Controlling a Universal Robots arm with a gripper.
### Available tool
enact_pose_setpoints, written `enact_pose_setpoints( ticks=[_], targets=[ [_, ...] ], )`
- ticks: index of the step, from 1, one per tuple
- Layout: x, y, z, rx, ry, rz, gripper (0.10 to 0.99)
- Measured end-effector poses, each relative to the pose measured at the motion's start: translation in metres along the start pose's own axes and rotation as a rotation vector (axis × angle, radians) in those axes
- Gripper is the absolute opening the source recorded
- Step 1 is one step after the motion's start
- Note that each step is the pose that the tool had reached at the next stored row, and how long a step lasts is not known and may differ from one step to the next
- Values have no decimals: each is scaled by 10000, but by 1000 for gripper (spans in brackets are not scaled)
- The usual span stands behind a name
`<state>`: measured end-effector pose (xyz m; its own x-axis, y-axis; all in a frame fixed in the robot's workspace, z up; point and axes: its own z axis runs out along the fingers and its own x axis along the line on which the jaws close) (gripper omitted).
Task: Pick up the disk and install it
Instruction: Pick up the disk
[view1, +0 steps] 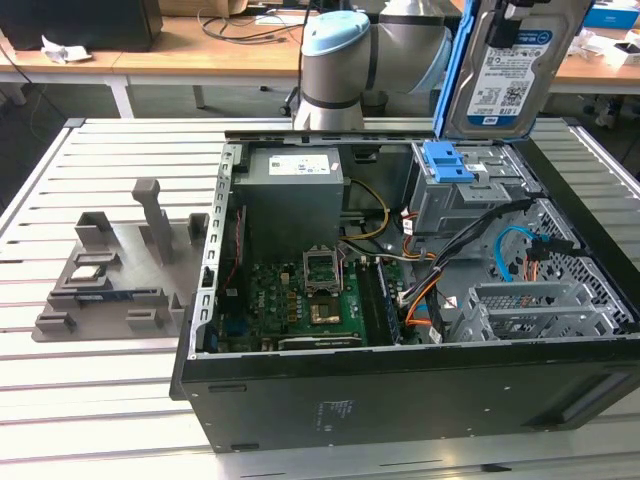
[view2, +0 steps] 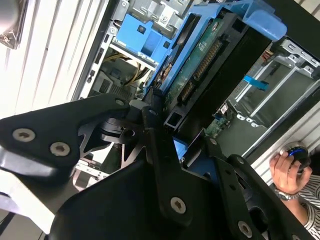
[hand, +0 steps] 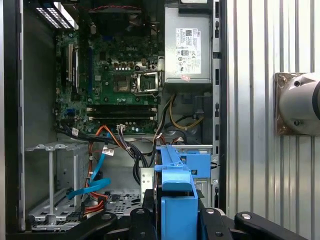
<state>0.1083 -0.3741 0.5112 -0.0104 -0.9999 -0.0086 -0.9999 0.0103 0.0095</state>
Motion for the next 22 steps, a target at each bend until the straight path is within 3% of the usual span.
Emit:
enact_pose_setpoints(
  ticks=[15,18,22],
  targets=[
    [285,-25,-2,0,2,0,365],
    [450,-40,-4,0,6,0,365],
    [530,-47,-5,0,8,0,365]
  ],
)
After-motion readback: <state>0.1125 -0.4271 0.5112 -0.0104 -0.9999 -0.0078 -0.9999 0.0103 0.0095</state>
